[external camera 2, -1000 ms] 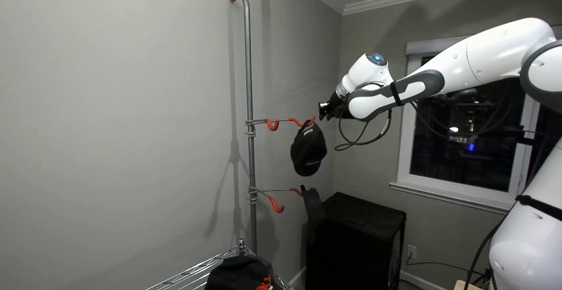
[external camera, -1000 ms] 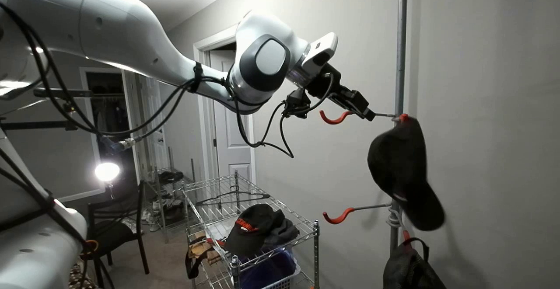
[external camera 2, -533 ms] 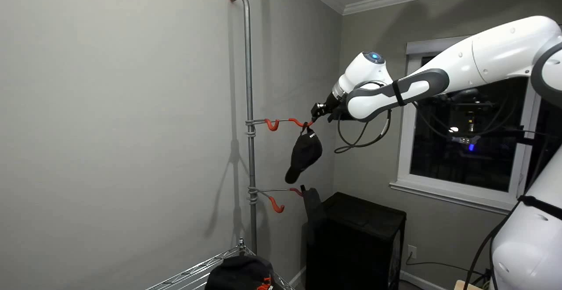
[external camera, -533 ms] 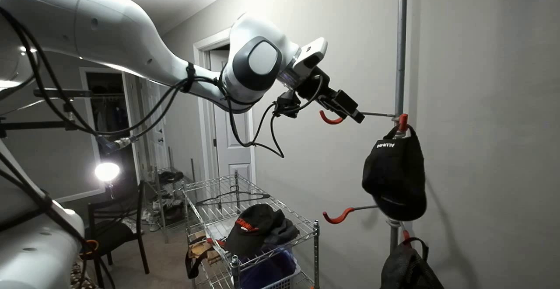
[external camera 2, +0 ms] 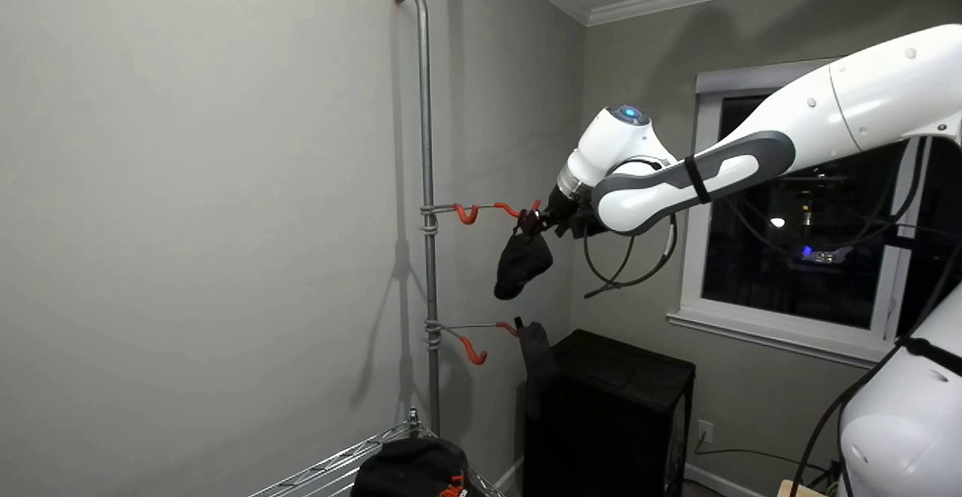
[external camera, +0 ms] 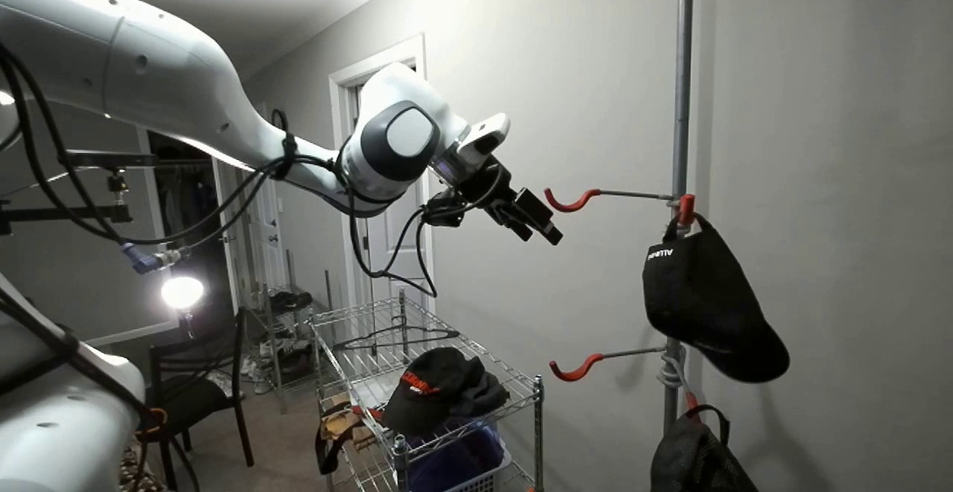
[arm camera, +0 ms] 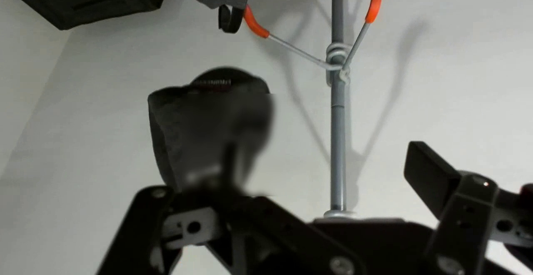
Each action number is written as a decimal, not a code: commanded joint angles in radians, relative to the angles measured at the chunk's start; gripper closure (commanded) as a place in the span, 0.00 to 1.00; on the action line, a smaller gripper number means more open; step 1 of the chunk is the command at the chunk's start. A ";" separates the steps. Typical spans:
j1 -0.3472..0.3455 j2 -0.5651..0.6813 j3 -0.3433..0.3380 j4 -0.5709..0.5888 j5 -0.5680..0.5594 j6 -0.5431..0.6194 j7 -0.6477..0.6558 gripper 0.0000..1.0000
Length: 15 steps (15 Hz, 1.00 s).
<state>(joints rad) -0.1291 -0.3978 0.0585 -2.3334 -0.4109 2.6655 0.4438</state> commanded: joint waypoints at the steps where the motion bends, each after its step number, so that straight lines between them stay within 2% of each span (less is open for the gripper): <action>1: -0.023 -0.085 0.094 -0.123 -0.030 -0.013 -0.010 0.00; 7: -0.012 -0.082 0.249 -0.194 -0.038 -0.023 0.027 0.00; 15: -0.009 0.058 0.459 -0.156 -0.105 -0.005 0.172 0.00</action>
<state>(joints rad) -0.1288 -0.4193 0.4638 -2.5242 -0.4714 2.6516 0.5431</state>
